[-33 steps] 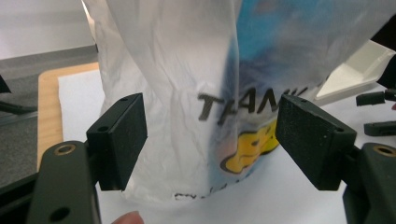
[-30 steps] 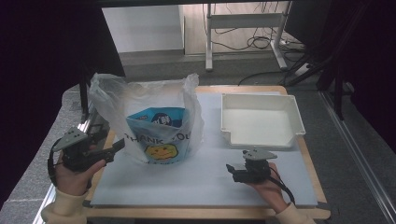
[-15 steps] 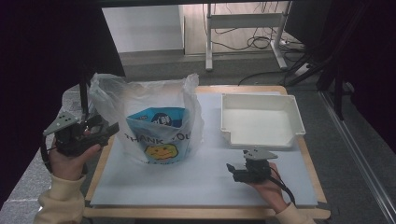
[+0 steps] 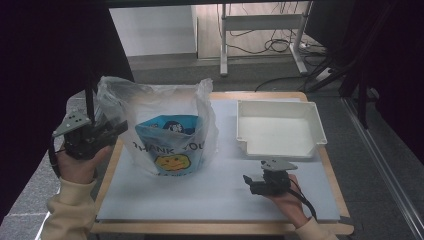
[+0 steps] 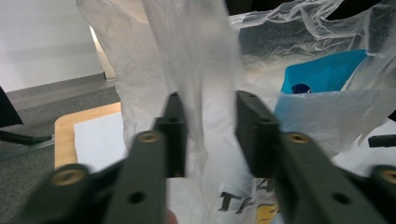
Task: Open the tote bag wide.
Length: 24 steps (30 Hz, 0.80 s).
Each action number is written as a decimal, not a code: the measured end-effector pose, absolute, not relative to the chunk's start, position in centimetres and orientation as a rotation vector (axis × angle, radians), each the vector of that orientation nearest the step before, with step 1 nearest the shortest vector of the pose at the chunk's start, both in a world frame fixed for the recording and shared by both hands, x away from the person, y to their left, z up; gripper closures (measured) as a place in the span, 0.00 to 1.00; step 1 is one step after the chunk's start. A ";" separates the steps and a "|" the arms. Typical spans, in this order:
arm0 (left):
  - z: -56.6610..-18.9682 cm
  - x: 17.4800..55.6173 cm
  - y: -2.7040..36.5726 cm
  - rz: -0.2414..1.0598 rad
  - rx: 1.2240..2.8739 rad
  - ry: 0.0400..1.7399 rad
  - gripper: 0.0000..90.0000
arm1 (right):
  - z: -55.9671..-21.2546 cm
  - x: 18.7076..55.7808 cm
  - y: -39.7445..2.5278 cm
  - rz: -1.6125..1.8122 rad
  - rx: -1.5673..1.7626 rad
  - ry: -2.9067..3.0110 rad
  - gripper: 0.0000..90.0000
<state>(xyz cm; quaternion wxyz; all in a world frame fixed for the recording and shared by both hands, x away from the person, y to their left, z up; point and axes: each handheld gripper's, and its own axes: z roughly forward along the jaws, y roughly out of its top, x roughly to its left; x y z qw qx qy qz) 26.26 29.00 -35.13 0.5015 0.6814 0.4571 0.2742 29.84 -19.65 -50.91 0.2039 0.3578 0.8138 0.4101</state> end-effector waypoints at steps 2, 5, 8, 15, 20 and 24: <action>-35.1 26.2 28.9 0.662 1.647 1.095 0.85 | -50.9 29.8 -19.7 1.143 0.999 2.270 0.19; -35.1 26.0 28.6 0.656 1.660 1.067 0.93 | -50.9 29.8 -19.7 1.142 1.001 2.270 0.19; -35.2 25.8 28.5 0.668 1.659 1.054 0.97 | -50.9 29.8 -19.6 1.139 0.999 2.268 0.19; -35.4 25.6 28.8 0.652 1.631 1.032 0.99 | -50.4 30.0 -19.1 1.136 0.982 2.264 0.20; -35.4 25.6 29.0 0.640 1.630 1.010 0.99 | -49.3 30.1 -18.5 1.180 0.956 2.249 0.21; -35.3 25.6 29.0 0.632 1.627 1.004 1.00 | -48.7 30.3 -17.8 1.212 0.958 2.239 0.22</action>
